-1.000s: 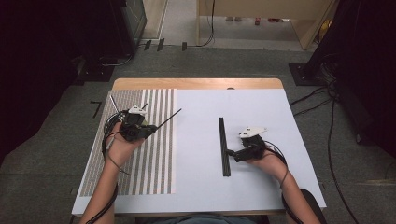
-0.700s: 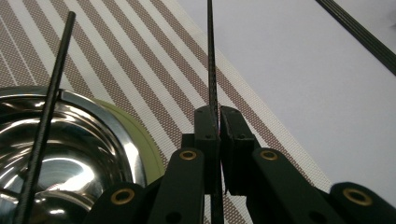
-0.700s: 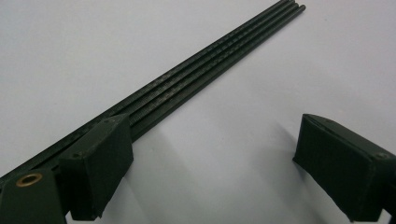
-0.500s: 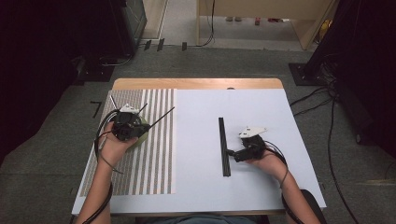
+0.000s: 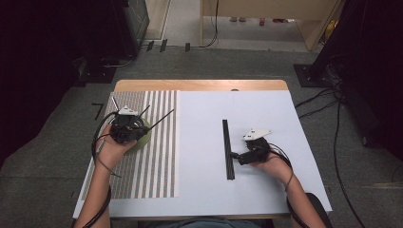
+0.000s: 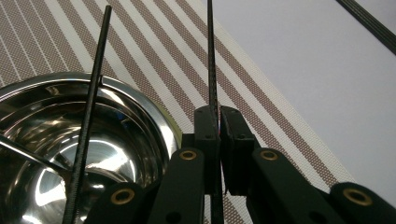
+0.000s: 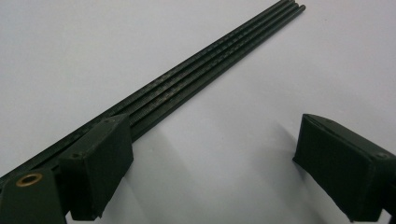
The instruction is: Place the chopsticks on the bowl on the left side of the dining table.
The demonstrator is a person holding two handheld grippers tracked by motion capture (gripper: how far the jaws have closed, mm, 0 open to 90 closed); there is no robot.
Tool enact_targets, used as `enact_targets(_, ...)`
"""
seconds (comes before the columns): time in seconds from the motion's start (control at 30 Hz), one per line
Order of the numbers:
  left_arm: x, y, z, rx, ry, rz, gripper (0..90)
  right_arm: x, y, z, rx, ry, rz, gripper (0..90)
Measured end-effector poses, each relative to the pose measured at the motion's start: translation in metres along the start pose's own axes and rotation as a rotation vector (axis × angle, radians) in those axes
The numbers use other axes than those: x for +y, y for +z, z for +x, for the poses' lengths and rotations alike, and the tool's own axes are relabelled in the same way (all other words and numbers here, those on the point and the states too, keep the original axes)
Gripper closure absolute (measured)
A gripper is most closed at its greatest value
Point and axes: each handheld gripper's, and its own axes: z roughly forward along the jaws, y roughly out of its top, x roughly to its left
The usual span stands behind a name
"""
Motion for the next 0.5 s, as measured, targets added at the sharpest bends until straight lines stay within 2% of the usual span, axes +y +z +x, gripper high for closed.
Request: enact_targets(0.5, -0.0072, -0.0075, 0.0105, 0.021, -0.015, -0.001, 87.5, 0.0000, 0.0000, 0.0000, 0.000, 0.000, 0.000, 10.9)
